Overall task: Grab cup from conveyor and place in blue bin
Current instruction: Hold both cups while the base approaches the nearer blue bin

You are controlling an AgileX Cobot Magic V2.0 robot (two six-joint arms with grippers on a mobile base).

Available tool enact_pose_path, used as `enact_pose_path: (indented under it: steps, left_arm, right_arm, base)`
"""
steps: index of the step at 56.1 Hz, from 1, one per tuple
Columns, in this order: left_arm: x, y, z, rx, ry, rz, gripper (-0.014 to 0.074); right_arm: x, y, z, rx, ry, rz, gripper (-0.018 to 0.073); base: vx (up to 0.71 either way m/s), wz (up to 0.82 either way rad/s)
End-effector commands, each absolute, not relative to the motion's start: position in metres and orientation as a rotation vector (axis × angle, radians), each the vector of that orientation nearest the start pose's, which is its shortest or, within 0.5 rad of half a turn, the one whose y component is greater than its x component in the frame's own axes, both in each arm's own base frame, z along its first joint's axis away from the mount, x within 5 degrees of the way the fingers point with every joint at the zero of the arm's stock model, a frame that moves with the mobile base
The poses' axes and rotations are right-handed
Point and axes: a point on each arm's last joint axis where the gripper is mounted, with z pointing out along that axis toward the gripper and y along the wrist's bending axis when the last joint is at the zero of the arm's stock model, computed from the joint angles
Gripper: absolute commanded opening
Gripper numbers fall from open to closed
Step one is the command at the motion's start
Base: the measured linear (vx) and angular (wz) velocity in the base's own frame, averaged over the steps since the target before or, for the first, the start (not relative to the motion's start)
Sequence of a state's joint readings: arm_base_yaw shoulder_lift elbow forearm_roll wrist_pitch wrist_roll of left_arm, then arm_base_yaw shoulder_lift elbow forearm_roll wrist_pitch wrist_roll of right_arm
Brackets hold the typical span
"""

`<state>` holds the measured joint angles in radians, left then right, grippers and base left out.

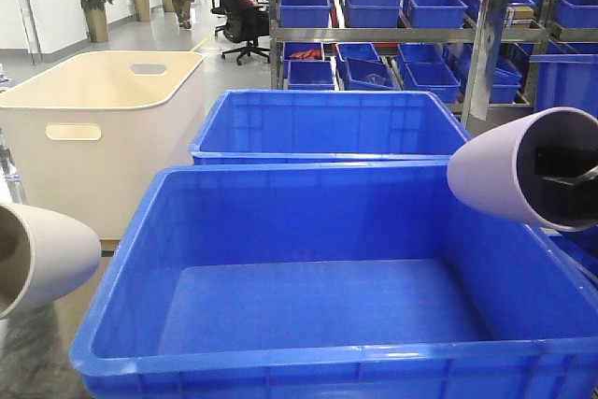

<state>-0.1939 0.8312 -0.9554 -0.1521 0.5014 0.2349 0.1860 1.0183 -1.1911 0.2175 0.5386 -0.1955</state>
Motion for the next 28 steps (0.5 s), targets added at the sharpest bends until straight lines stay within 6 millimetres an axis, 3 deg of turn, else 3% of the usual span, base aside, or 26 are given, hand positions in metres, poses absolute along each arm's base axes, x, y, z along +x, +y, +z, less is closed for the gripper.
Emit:
enact_pose_path:
  steps: [1,12,28]
  left_arm:
    - [0.159,-0.038,0.424,0.285,1.709,-0.151,-0.0006]
    - [0.159,-0.039,0.427,0.272,1.687,-0.162,-0.0007]
    - [0.177,-0.039,0.444,0.191,1.497,-0.174,-0.0007]
  right_arm:
    - [0.197,0.046,0.467,-0.232,1.690,0.219,-0.0009]
    - [0.197,0.046,0.467,-0.232,1.690,0.219,-0.0009]
    - [0.197,0.046,0.466,-0.233,1.691,0.219,-0.0009]
  base:
    - [0.00,0.00]
    - [0.00,0.00]
    - [0.00,0.00]
